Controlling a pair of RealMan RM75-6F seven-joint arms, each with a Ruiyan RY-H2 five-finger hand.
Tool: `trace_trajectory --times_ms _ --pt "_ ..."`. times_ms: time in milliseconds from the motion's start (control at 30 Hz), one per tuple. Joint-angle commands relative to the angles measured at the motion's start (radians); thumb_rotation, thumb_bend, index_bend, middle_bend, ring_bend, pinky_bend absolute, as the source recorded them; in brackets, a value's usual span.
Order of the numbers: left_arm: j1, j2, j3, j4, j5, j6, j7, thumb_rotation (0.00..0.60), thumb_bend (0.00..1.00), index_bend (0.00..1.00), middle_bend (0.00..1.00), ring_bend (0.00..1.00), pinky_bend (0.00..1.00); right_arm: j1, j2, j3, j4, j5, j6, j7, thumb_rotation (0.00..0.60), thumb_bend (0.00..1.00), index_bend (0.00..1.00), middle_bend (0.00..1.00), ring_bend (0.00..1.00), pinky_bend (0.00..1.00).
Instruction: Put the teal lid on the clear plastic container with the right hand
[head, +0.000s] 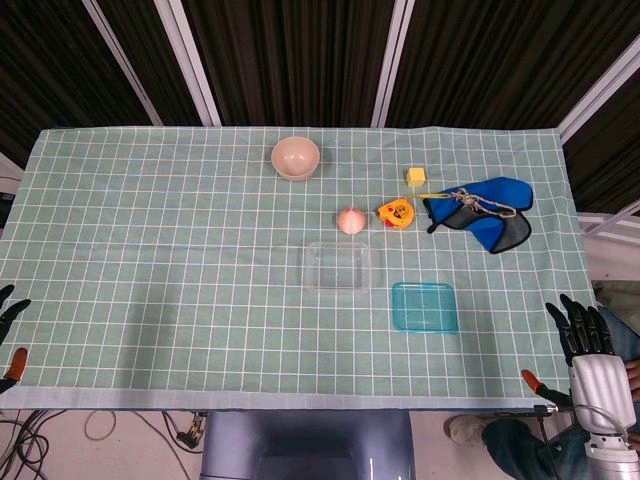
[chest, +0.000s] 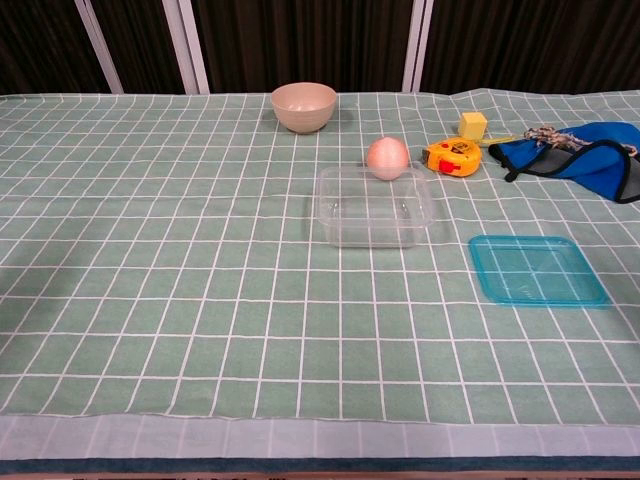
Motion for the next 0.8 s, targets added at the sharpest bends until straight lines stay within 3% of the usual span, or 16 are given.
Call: trace_trajectory --times_ms 33,800 --pt "-0.002 0.002 -0.001 -0.003 -0.004 -0.005 0.000 0.600 0.48 0.13 0.00 0.00 0.00 0.003 -0.002 -0.001 0.001 0.011 -0.012 -0.001 0.600 0.18 0.08 0.02 0.00 0.00" --pt "0.012 -0.004 -0.004 -0.014 -0.006 0.015 0.001 0.600 0.46 0.12 0.00 0.00 0.00 0.014 0.083 -0.053 -0.109 0.000 -0.083 0.000 0.600 0.15 0.05 0.02 0.00 0.00"
